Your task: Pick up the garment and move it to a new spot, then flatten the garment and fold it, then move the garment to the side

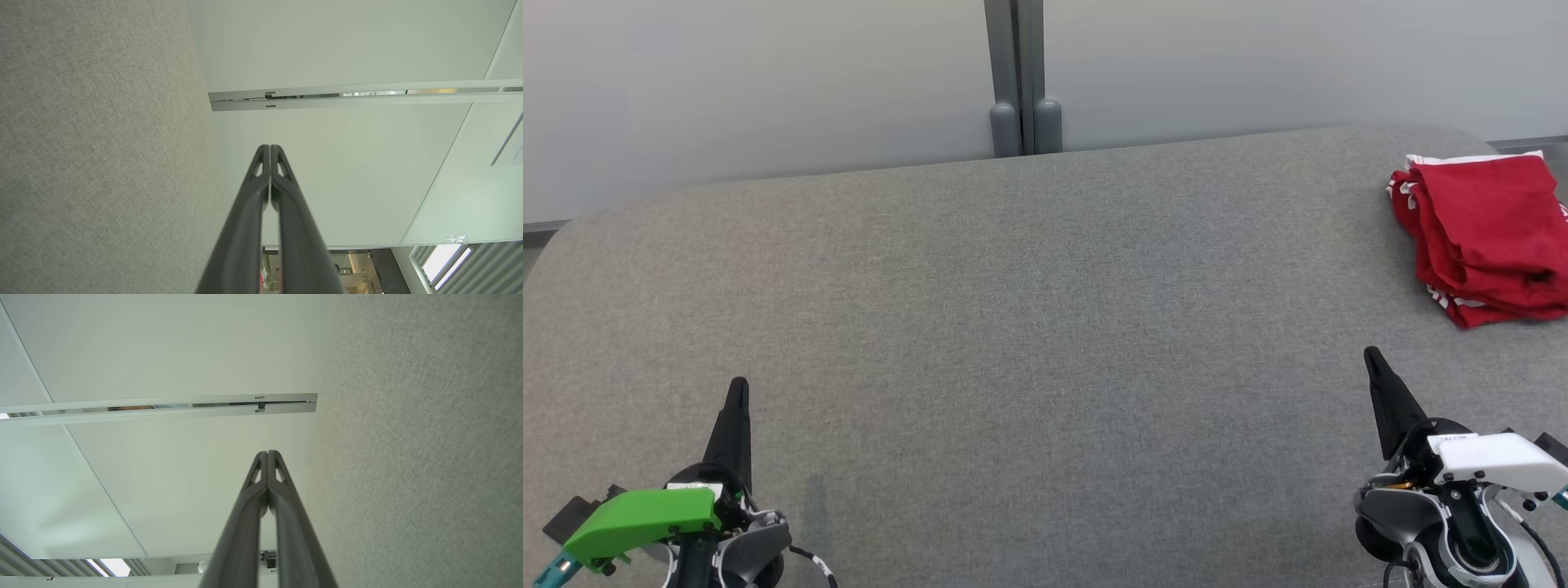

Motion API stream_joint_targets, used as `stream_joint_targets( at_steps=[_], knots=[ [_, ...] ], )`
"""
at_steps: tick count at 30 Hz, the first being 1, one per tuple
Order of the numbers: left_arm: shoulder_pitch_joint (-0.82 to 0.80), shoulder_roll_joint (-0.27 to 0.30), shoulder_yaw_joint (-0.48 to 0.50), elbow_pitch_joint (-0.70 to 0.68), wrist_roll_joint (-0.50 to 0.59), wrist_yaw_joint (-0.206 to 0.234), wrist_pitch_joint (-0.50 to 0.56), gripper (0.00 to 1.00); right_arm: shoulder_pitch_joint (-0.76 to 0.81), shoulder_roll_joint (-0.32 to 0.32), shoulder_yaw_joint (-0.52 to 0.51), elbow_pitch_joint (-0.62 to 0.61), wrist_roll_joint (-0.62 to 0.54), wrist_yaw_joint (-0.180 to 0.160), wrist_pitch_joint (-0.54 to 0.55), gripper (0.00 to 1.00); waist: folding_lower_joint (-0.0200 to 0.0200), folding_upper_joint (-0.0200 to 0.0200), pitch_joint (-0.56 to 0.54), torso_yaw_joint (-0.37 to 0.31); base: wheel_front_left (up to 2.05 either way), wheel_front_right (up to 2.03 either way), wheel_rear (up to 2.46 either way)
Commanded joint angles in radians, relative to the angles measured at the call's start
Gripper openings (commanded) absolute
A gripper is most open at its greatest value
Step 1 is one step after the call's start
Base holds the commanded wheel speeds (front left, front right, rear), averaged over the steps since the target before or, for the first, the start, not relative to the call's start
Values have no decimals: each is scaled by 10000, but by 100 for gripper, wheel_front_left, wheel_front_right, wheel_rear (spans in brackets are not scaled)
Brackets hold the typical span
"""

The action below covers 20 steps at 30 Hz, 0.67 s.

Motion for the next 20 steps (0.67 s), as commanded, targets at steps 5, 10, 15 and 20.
stream_joint_targets(
  at_steps=[5,10,15,20],
  knots=[
    [-110,4,29,-24,-29,-47,37,0,-45,-3,-25,20,45,4,65,0,0,0,0,1,0,0,0],
    [-110,4,29,-25,-30,-47,36,0,-44,0,-30,20,40,4,63,0,0,0,0,1,0,0,0],
    [-109,4,28,-25,-30,-47,36,0,-45,3,-33,21,35,4,66,0,0,0,0,1,0,0,0],
    [-109,5,28,-25,-31,-47,36,0,-46,5,-36,21,30,4,71,0,0,0,0,1,0,0,0]
  ],
)
